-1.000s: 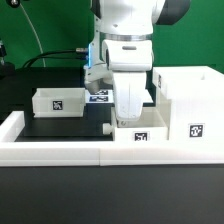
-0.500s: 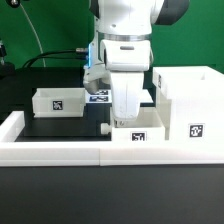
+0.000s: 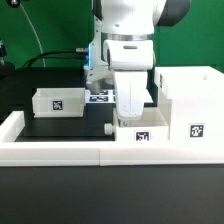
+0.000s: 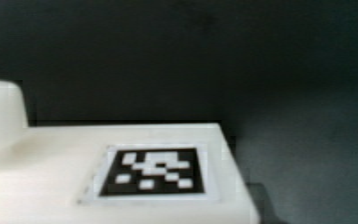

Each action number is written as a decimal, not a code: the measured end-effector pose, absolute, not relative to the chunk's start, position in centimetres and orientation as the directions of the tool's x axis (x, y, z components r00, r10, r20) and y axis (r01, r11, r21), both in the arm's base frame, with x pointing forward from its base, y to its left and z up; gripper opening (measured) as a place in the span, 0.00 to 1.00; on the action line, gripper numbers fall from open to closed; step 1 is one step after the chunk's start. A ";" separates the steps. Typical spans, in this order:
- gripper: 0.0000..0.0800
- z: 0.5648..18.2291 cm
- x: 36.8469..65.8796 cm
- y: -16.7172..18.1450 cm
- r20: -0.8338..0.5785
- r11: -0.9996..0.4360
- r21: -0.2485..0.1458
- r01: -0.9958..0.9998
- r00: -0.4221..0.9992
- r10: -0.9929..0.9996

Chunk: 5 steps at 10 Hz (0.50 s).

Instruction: Assemble drawer

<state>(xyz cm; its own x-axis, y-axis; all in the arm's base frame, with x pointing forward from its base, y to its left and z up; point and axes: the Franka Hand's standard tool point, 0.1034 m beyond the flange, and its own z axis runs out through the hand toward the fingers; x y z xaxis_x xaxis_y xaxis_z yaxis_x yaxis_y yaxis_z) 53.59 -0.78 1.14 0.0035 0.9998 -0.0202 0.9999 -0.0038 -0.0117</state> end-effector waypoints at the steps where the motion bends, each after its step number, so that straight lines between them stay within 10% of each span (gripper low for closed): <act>1: 0.05 1.1 53.6 -0.8 -0.020 -0.004 -0.013 1.000 0.004 1.000; 5: 0.05 1.1 53.6 0.2 -0.019 -0.011 -0.009 1.000 0.011 1.000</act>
Offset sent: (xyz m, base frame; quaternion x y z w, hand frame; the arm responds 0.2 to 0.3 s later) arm -0.0031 0.0144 -0.0004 0.0066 -0.0180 -0.0206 0.9996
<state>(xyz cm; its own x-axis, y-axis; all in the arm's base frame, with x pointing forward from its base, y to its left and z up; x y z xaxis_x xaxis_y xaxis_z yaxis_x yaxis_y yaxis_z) 53.60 0.20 1.09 0.0106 0.9998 -0.0189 0.9999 -0.0108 -0.0088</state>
